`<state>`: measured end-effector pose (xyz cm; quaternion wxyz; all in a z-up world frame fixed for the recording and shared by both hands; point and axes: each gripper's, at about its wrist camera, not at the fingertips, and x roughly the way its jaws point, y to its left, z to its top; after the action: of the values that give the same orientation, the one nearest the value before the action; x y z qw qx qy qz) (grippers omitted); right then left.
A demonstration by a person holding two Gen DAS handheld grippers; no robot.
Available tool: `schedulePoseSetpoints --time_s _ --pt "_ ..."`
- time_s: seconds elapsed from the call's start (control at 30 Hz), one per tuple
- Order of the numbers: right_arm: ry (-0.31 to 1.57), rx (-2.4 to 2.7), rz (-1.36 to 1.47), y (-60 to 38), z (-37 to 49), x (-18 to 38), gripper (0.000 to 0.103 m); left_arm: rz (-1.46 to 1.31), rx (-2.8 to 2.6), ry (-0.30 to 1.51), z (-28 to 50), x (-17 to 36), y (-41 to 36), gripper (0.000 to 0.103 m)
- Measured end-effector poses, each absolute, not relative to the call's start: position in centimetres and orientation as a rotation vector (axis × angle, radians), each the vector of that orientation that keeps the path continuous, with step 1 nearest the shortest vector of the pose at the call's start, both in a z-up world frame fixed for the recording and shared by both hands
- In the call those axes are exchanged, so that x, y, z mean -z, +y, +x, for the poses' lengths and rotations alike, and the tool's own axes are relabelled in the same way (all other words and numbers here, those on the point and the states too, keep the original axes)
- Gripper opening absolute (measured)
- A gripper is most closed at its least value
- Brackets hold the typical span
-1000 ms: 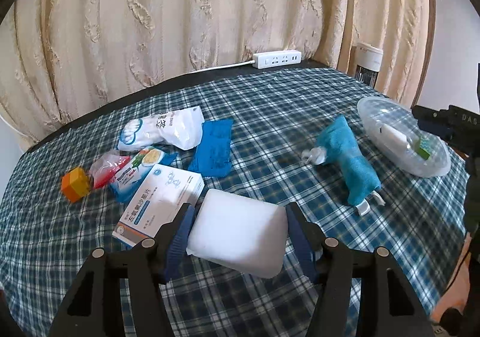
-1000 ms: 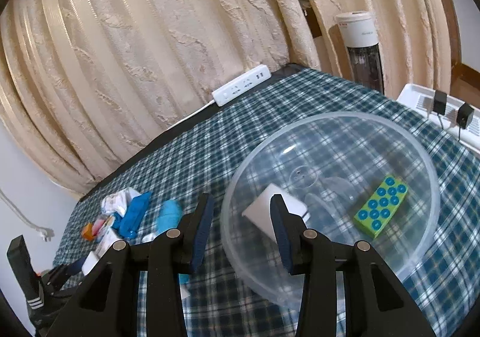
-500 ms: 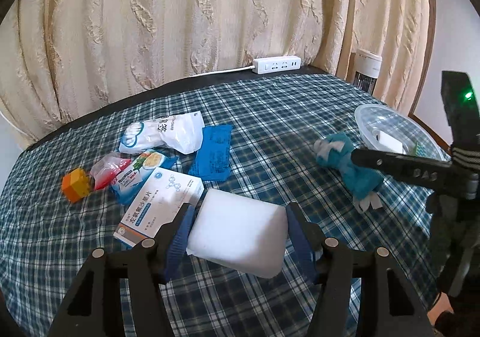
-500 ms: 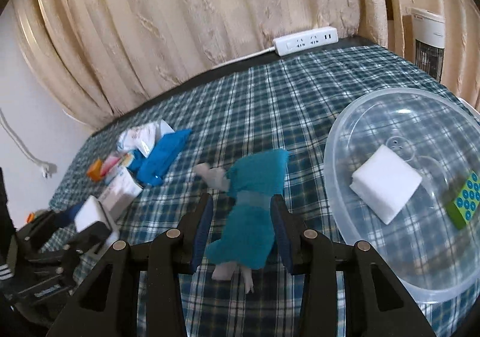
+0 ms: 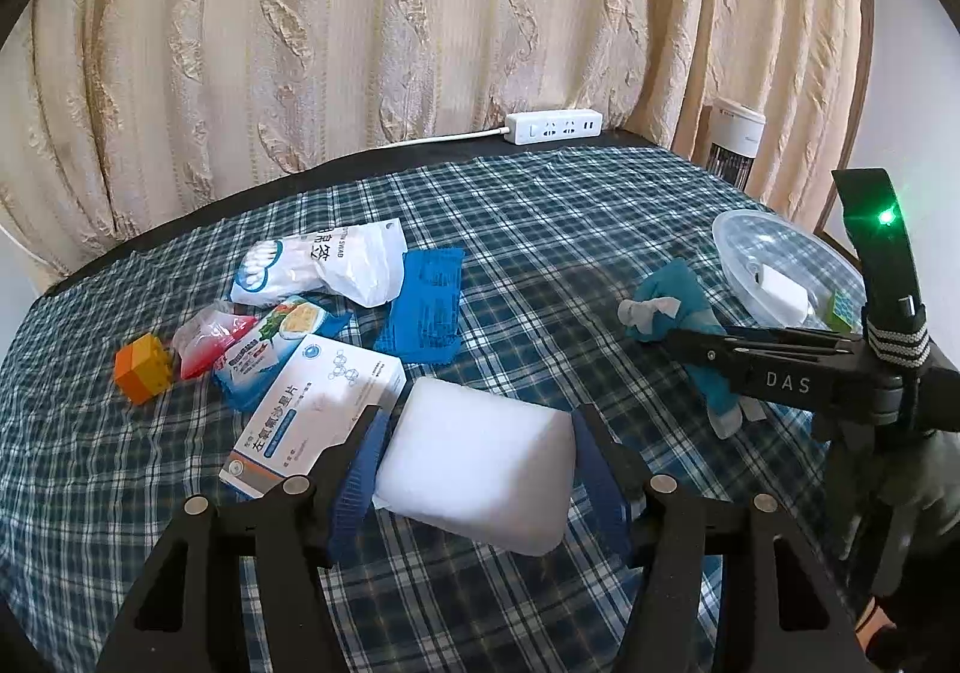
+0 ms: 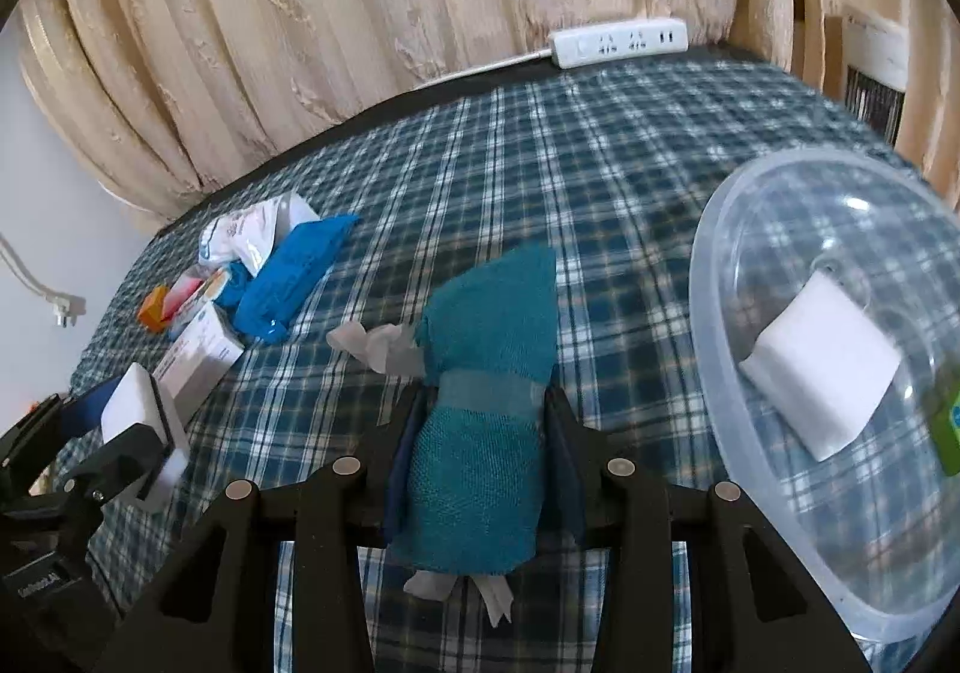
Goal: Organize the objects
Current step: 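Carry the teal cloth and the sponge into the clear bowl and release both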
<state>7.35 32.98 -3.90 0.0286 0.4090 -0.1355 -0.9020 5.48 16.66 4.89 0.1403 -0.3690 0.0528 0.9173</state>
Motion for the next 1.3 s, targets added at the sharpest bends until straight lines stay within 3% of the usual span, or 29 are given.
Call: schedulePoseSetpoints --time_s 0.6,1.2,1.3 --pt "-0.562 2.953 0.987 38.9 12.3 -1.5 0.038 -0.991 -2.585 0.252 5.5 -6.5 21.5 0.065" --pt "-0.672 3.172 1.094 51.5 12.4 -0.4 0.038 -0.951 -2.479 0.336 4.8 -6.9 27.4 0.065" --pt "-0.719 3.184 1.098 52.7 12.2 0.2 0.043 -0.951 -2.45 0.349 4.6 -6.7 28.6 0.066"
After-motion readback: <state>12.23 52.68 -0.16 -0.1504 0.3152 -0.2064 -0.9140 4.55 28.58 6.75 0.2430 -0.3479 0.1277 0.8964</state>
